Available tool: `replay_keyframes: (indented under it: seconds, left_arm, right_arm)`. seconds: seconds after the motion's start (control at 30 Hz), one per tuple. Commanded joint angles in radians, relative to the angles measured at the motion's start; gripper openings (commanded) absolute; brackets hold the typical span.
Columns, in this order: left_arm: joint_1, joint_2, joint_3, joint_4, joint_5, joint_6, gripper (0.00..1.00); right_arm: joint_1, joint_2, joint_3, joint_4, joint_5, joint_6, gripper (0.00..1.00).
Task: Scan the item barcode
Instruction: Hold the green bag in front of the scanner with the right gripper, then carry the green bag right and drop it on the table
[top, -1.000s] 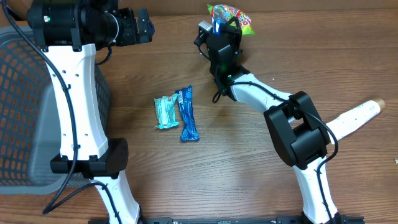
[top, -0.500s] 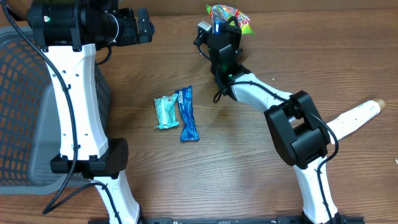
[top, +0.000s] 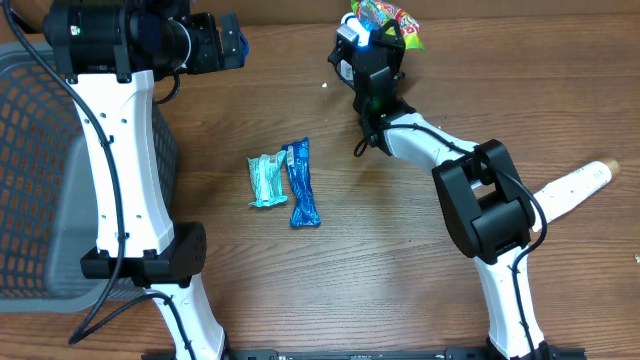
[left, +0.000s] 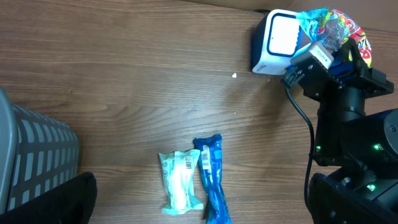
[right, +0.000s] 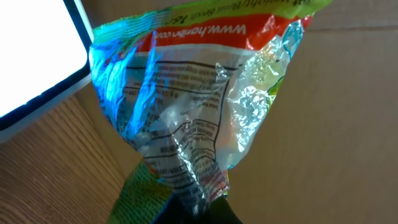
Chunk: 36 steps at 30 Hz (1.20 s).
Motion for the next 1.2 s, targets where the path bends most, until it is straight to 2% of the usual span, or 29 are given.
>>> replay_keyframes:
  seconds: [0.0,0.27,0.47,0.57,0.7,0.87,1.03,1.17]
  left_arm:
    - [-0.007,-0.018,0.000,0.001,0.008,0.011,1.00]
    - [-0.007,-0.018,0.000,0.001,0.008,0.011,1.00]
    - [-0.007,-0.018,0.000,0.001,0.008,0.011,0.99]
    - [-0.007,-0.018,0.000,0.001,0.008,0.011,1.00]
    - [-0.007,-0.018,0.000,0.001,0.008,0.011,1.00]
    - [-0.007,-0.018,0.000,0.001,0.008,0.011,1.00]
    - [-0.007,-0.018,0.000,0.001,0.008,0.011,1.00]
    - [-0.007,-0.018,0.000,0.001,0.008,0.011,1.00]
  right_arm:
    - [0.003,0.001,0.018,0.026,-0.001,0.004,0.04]
    - [0.010,0.001,0.018,0.053,0.001,0.004,0.04]
    - [0.060,0.001,0.018,0.282,0.008,0.004,0.04]
    - [0.095,-0.016,0.018,0.272,0.010,0.010,0.04]
    - [0.141,-0.075,0.018,0.092,0.017,0.043,0.04]
    - [0.195,-0.199,0.018,-0.162,0.012,0.231,0.04]
    - [0.219,-0.357,0.018,-0.649,-0.193,0.440,0.04]
    - [0.201,-0.465,0.018,-0.885,-0.364,0.697,0.04]
